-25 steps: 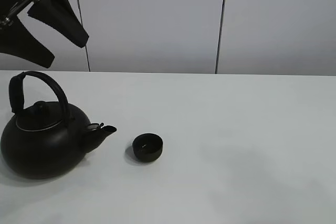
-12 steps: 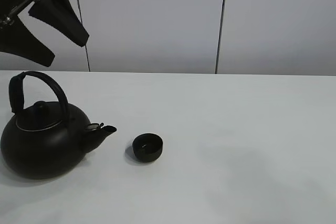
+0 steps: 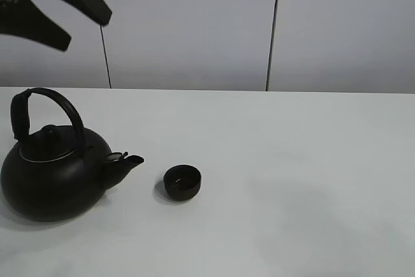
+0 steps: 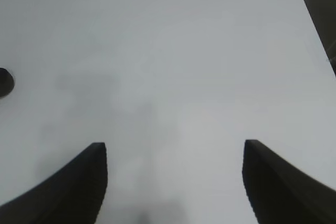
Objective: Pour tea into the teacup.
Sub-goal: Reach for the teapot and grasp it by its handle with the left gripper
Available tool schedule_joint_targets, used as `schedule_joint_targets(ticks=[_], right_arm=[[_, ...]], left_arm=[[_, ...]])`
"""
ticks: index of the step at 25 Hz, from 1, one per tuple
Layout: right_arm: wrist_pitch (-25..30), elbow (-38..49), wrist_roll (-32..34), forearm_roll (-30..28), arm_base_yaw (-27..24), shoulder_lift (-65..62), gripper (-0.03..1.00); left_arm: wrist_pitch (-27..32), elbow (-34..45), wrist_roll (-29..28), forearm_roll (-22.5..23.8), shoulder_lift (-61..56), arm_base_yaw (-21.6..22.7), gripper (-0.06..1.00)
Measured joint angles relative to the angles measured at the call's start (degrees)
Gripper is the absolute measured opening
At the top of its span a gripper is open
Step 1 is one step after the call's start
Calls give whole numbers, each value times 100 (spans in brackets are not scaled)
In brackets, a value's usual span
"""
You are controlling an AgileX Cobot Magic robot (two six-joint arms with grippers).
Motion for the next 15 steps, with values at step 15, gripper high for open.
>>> schedule_joint_targets(ticks=[15], right_arm=[[-11, 0, 0, 0, 0, 0, 50]], left_arm=[[-2027, 1471, 2251, -197, -3543, 0, 51]])
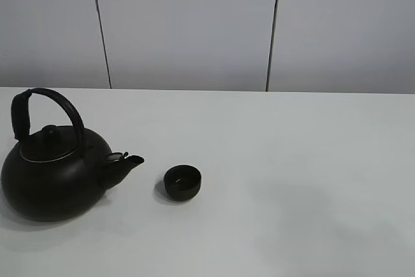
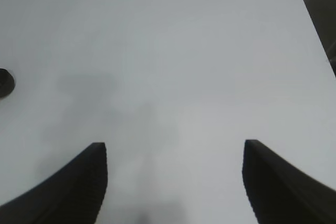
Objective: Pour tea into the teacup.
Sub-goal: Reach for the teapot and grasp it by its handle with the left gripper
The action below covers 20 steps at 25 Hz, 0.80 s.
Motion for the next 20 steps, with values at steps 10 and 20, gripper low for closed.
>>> schedule_joint_targets(ticks=[10, 20], right_arm=[[0, 0, 0, 0, 0, 0, 50], [6, 0, 0, 1, 0, 0, 50]], left_arm=[[-1774, 2374, 66, 235, 10, 0, 51], [-3184, 3059, -1979, 2237, 10, 0, 51]])
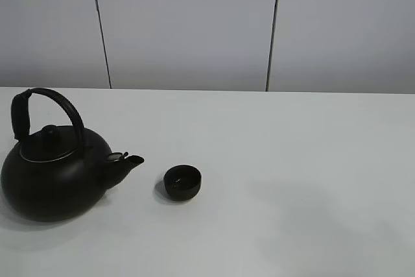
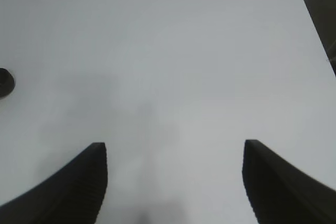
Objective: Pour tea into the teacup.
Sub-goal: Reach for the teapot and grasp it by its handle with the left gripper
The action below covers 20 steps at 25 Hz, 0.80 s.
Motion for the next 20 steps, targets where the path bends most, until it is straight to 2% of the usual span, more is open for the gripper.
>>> schedule_joint_targets(ticks=[4, 6, 11, 14, 16, 20], right_arm=[[0, 0, 0, 0, 0, 0, 50], [0, 0, 0, 0, 0, 0, 50], [0, 0, 0, 5, 0, 0, 50], [0, 0, 0, 5, 0, 0, 50], [0, 0, 0, 5, 0, 0, 50], [0, 0, 0, 5, 0, 0, 50]], left_arm=[[-679, 396, -1643, 1493, 226, 0, 51], [-1109, 516, -2308, 2027, 593, 0, 51], [-1950, 568, -3183, 2816, 1864, 57, 51], [-2760, 604, -3739, 3391, 2461, 356, 51], [-3251, 670, -4145, 3913, 2734, 724, 51], [-4146, 703, -4708, 5265, 3219, 1380, 51]])
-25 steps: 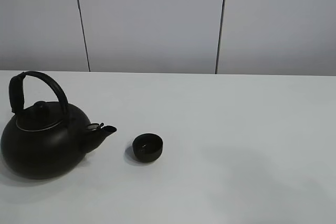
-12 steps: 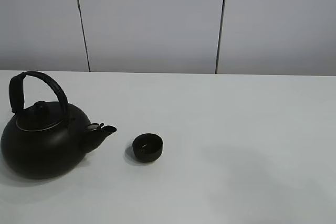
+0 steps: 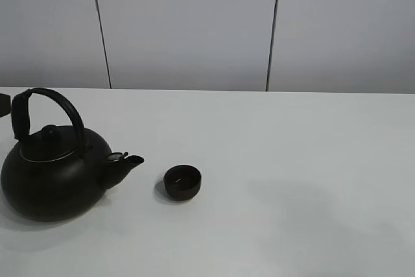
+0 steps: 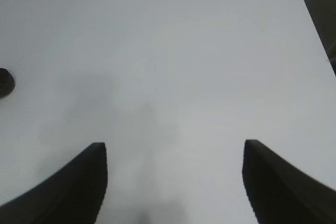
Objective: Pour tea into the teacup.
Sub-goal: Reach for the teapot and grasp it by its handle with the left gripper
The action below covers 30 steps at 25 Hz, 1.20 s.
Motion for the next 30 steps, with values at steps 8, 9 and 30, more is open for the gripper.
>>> schedule_joint_targets(ticks=[8, 9, 30], right_arm=[[-6, 0, 0, 0, 0, 0, 50], [-6, 0, 0, 0, 0, 0, 50], [-6, 0, 0, 9, 0, 0, 50]], left_arm=[[-1431, -44, 20, 929, 1193, 361, 51], [-1505, -90, 85, 929, 1354, 361, 51], [-1227, -895, 794, 1082, 1851, 379, 51]])
